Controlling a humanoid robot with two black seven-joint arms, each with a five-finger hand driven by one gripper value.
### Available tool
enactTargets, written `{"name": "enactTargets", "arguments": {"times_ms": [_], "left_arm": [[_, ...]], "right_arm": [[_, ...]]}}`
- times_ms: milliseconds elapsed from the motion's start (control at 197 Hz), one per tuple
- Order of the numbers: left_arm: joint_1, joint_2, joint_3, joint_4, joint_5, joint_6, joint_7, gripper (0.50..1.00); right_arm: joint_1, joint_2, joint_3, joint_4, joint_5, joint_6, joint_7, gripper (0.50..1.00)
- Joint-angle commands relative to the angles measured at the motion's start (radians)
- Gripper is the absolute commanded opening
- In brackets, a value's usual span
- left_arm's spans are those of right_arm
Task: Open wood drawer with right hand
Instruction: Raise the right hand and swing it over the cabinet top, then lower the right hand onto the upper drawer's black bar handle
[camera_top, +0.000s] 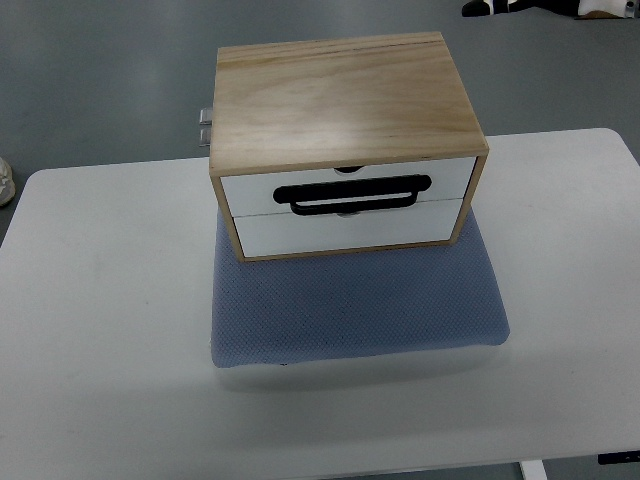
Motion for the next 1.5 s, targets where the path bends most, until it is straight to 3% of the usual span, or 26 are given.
{"name": "enactTargets", "arguments": {"times_ms": [0, 147, 284, 614, 868, 1157, 1340, 1497], "left_arm": [[0.0, 0.0, 0.0, 0.0, 0.0, 0.0, 0.001, 1.0], [0.0, 0.0, 0.0, 0.0, 0.0, 0.0, 0.001, 1.0], [0.0, 0.0, 0.0, 0.0, 0.0, 0.0, 0.0, 1.0], [0.0, 0.0, 0.0, 0.0, 0.0, 0.0, 0.0, 1.0], [0.0, 0.0, 0.0, 0.0, 0.0, 0.0, 0.0, 1.0], [0.0, 0.0, 0.0, 0.0, 0.0, 0.0, 0.0, 1.0], [0.0, 0.0, 0.0, 0.0, 0.0, 0.0, 0.0, 1.0], [0.0, 0.0, 0.0, 0.0, 0.0, 0.0, 0.001, 1.0]], "right_arm": [[0.086, -0.023, -0.103, 0.09, -0.003, 0.009, -0.004, 0.944], [0.218, -0.021, -0.266, 0.195, -0.004, 0.009, -0.01, 0.944], [0.313, -0.018, -0.388, 0.31, -0.004, 0.009, -0.056, 0.944], [0.362, 0.026, -0.471, 0.489, -0.038, -0.009, -0.161, 0.942], [0.362, 0.08, -0.506, 0.52, -0.07, -0.086, -0.231, 0.942], [0.362, 0.098, -0.526, 0.528, -0.07, -0.1, -0.279, 0.94], [0.362, 0.126, -0.526, 0.529, -0.07, -0.163, -0.297, 0.94], [0.362, 0.144, -0.528, 0.529, -0.07, -0.169, -0.328, 0.94]]}}
